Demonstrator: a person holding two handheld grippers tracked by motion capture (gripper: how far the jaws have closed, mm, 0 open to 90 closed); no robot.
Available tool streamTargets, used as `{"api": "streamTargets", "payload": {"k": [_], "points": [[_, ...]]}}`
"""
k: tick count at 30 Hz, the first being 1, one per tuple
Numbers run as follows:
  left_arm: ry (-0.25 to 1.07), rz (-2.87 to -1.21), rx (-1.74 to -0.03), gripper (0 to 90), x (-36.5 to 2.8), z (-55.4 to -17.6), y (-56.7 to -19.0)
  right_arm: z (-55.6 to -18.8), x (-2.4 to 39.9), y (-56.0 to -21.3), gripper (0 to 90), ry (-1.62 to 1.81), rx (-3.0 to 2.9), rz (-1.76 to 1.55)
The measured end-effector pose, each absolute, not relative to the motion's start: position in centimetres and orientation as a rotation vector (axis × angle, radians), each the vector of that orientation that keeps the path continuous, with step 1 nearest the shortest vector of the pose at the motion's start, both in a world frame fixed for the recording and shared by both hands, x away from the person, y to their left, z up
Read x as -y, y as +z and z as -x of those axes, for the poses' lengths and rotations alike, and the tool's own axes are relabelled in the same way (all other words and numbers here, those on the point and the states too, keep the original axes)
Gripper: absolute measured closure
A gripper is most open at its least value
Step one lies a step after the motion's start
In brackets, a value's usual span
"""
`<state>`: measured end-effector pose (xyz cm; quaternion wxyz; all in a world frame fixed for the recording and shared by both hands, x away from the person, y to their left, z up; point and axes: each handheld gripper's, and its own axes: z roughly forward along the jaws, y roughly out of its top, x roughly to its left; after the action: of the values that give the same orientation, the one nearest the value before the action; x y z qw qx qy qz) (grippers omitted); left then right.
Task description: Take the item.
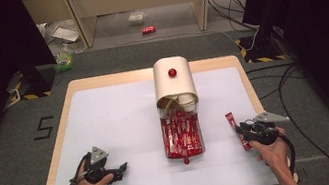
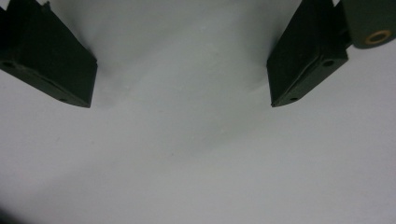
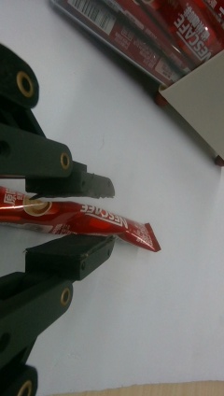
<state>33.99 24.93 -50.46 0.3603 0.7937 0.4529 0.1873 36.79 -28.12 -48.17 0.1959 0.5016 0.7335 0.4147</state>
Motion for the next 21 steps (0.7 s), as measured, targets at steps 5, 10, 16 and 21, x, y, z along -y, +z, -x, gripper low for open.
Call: {"api": "streamTargets", "payload": {"k": [5, 10, 16, 21], "points": [[0.483, -2.045, -1.167, 7.7, -24.9, -34.0, -50.5, -36.4, 28.2, -47.7, 65.5, 1.17, -2.018, -1.401], [0.483, -2.045, -1.167, 7.7, -24.9, -34.0, -50.5, -36.0, 28.2, -46.9, 59.4, 1.21, -1.974, -1.375], [0.483, -2.044, -1.168, 7.7, -24.9, -34.0, -50.5, -35.5, 27.6, -46.2, 52.5, 1.253, -1.961, -1.347], [0.483, -2.045, -1.167, 7.7, -24.9, -34.0, -50.5, -35.0, 26.5, -45.5, 46.9, 1.276, -1.964, -1.313]]}}
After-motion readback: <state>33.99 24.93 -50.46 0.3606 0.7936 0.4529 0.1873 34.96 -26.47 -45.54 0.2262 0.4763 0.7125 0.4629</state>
